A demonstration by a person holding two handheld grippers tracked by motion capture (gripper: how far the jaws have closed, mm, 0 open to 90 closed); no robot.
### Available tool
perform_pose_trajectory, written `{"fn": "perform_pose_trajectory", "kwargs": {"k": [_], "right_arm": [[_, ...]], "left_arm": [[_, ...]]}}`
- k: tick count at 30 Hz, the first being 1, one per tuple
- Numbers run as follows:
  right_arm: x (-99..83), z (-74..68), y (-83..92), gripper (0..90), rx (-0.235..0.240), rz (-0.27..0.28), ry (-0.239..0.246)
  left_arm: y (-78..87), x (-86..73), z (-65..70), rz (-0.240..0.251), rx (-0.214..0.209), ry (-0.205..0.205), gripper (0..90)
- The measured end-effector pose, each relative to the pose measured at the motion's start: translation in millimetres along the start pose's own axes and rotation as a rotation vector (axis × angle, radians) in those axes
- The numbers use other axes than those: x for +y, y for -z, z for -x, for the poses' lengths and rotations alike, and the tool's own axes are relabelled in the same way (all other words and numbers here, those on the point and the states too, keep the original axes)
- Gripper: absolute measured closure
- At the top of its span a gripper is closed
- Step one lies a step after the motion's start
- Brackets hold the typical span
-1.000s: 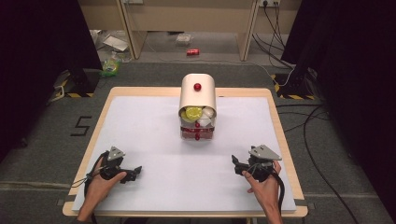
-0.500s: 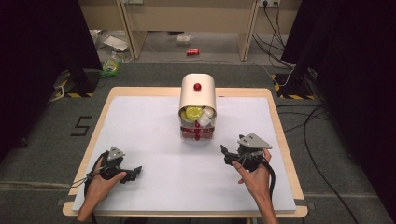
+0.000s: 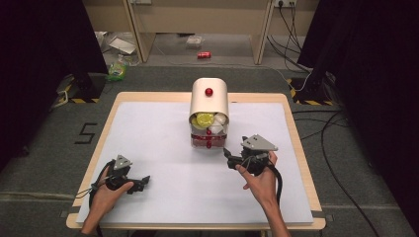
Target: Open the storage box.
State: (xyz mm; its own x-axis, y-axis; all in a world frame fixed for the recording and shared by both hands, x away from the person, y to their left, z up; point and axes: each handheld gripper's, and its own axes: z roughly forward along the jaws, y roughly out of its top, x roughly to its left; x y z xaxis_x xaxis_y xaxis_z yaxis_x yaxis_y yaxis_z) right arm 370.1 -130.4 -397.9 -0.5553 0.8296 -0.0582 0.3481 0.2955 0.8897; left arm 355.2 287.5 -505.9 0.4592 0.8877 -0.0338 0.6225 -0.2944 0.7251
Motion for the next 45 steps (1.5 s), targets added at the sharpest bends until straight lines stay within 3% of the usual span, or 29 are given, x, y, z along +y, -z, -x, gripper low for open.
{"fn": "perform_pose_trajectory", "kwargs": {"k": [31,45], "right_arm": [[36.5,-17.4,-15.1,28.8,0.052,0.052,0.029],[55.7,-22.9,-30.2,31.2,0.073,0.078,0.054]], "left_arm": [[0.1,0.0,0.0,-0.001,0.0,0.0,0.0],[0.1,0.0,0.0,-0.001,0.001,0.0,0.0]]}}
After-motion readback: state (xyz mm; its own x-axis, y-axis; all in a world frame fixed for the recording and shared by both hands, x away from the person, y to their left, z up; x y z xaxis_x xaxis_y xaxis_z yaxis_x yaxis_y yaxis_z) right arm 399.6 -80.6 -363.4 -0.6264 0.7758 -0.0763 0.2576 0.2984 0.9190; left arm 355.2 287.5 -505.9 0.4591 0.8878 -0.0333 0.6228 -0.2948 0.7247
